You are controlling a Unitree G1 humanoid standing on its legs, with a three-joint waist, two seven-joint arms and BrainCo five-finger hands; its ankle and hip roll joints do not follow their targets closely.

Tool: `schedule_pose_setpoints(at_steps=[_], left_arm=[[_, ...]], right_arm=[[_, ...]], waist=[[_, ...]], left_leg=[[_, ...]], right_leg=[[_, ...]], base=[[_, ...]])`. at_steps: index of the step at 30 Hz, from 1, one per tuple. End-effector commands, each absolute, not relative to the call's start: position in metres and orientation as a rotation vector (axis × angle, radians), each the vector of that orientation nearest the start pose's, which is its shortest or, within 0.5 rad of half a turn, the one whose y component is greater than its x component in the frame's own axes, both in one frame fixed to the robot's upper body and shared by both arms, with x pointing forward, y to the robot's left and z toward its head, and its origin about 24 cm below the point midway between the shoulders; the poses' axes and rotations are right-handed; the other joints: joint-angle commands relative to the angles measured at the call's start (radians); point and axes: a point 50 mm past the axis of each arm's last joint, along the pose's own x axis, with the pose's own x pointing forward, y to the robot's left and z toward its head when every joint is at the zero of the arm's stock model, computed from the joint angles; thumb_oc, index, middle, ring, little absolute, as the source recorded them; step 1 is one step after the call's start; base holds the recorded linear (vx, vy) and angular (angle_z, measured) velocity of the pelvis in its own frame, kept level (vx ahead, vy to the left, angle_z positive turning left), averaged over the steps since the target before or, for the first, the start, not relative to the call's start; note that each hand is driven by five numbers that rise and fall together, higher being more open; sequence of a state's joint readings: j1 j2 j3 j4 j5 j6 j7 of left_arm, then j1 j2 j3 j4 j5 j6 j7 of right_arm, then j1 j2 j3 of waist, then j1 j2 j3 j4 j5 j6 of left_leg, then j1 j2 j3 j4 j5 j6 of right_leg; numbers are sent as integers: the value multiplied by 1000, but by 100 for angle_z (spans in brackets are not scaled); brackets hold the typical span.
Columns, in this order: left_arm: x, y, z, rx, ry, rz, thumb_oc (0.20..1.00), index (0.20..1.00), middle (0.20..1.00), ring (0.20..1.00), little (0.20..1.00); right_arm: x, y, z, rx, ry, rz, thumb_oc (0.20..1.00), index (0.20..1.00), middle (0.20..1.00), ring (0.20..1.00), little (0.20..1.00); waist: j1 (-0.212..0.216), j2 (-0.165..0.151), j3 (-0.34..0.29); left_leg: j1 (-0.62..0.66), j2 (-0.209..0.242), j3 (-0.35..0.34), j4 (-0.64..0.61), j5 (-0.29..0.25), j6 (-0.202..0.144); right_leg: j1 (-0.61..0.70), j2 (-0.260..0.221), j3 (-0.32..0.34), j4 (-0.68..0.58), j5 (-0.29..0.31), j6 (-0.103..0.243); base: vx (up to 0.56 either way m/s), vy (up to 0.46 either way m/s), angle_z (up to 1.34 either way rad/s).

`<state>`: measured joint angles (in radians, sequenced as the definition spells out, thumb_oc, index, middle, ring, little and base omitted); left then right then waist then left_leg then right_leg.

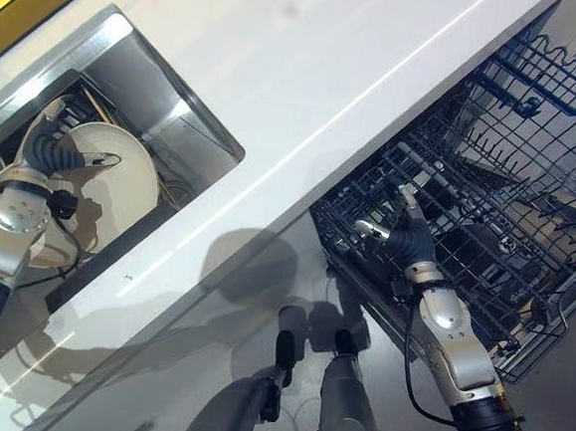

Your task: Pick up plates and place into dishwasher.

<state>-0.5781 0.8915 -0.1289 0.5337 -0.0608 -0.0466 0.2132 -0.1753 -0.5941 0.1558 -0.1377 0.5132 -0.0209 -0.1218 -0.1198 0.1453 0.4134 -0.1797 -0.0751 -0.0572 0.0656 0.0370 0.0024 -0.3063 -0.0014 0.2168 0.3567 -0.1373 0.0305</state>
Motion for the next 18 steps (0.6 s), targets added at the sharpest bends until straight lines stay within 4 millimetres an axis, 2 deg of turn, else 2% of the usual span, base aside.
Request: schedule_pose_setpoints(at_steps=[1, 3, 6, 10, 15, 18], left_arm=[[329, 346, 223, 847, -206, 461, 1000, 1000, 1000, 1000, 1000], [332, 344, 220, 840, -170, 404, 1000, 1000, 1000, 1000, 1000], [335, 337, 204, 850, -43, 245, 1000, 1000, 1000, 1000, 1000], [336, 334, 186, 856, 105, 124, 1000, 1000, 1000, 1000, 1000], [336, 336, 185, 839, 160, 83, 1000, 1000, 1000, 1000, 1000], [337, 326, 186, 850, 175, -29, 1000, 1000, 1000, 1000, 1000]], right_arm=[[275, -189, 153, -55, -356, 153, 1000, 1000, 1000, 1000, 1000], [275, -188, 153, -56, -355, 153, 1000, 1000, 1000, 1000, 1000], [274, -190, 153, -53, -353, 138, 1000, 1000, 1000, 1000, 1000], [275, -193, 156, -63, -351, 139, 1000, 1000, 1000, 1000, 1000], [274, -194, 157, -78, -343, 153, 1000, 1000, 1000, 1000, 1000], [274, -196, 157, -79, -345, 152, 1000, 1000, 1000, 1000, 1000]], waist=[[-10, -24, -43], [-10, -25, -43], [-9, -24, -42], [-11, -14, -40], [-16, -3, -38], [-14, 0, -34]], left_leg=[[-54, -27, -5, 60, 14, -1], [-58, -25, -3, 63, 13, 1], [-57, -25, -5, 62, 14, 2], [-44, -25, -7, 49, 17, 3], [-36, -24, -5, 46, 16, 3], [-37, -22, -7, 45, 19, 2]], right_leg=[[50, -89, 2, -156, 154, 41], [43, -88, 2, -148, 153, 42], [41, -86, 0, -146, 156, 43], [48, -87, -2, -154, 160, 45], [52, -91, -8, -157, 156, 47], [53, -92, -18, -160, 158, 46]], base=[[0, 0, 0], [0, 0, 0], [0, 0, 0], [24, 13, 0], [0, 0, 0], [-4, -11, 1]])
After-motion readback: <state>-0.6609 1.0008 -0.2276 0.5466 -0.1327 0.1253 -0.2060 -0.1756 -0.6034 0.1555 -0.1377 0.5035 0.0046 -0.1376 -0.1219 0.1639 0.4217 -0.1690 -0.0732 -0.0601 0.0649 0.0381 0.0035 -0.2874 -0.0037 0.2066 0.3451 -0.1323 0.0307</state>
